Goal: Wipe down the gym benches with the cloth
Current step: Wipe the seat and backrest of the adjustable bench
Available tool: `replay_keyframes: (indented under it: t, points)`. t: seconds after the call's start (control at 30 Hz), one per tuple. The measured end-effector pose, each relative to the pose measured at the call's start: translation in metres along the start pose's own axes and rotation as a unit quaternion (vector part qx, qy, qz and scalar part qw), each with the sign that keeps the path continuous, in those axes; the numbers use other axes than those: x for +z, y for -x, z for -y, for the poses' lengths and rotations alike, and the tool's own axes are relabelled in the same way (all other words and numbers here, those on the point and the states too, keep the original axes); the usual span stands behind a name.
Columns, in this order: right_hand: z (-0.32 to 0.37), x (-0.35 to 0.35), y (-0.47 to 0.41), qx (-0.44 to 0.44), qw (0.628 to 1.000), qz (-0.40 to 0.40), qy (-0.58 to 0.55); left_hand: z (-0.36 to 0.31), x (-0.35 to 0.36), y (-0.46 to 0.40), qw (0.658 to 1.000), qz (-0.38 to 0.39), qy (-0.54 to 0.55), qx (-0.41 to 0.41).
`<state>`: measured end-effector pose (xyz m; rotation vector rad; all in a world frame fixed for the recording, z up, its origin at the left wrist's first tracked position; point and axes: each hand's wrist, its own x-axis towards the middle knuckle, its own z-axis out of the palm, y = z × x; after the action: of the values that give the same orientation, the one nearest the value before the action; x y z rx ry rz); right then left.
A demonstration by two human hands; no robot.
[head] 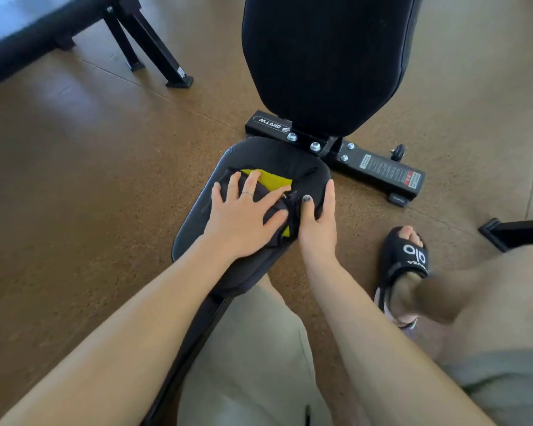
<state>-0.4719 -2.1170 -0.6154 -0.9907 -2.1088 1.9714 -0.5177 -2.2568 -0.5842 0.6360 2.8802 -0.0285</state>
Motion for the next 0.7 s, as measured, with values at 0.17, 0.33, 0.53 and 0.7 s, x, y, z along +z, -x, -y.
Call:
replay_keyframes:
  t: [0.17, 0.33, 0.53, 0.7]
  points:
    - [-0.002, 0.003, -0.003, 0.011, 0.999, 0.004, -0.038, 0.009, 0.000, 0.028, 0.999, 0.007, 0.002, 0.049]
    - [0.004, 0.018, -0.016, 0.077, 0.989, -0.024, -0.123, 0.028, 0.005, 0.071, 0.996, 0.014, 0.013, 0.087]
    - [0.006, 0.030, -0.015, 0.090, 0.985, -0.080, -0.121, 0.024, 0.010, -0.012, 0.998, -0.045, 0.018, 0.034]
    - [0.012, 0.037, -0.016, 0.084, 0.981, -0.130, -0.114, 0.026, 0.003, -0.082, 0.999, -0.039, 0.015, 0.008]
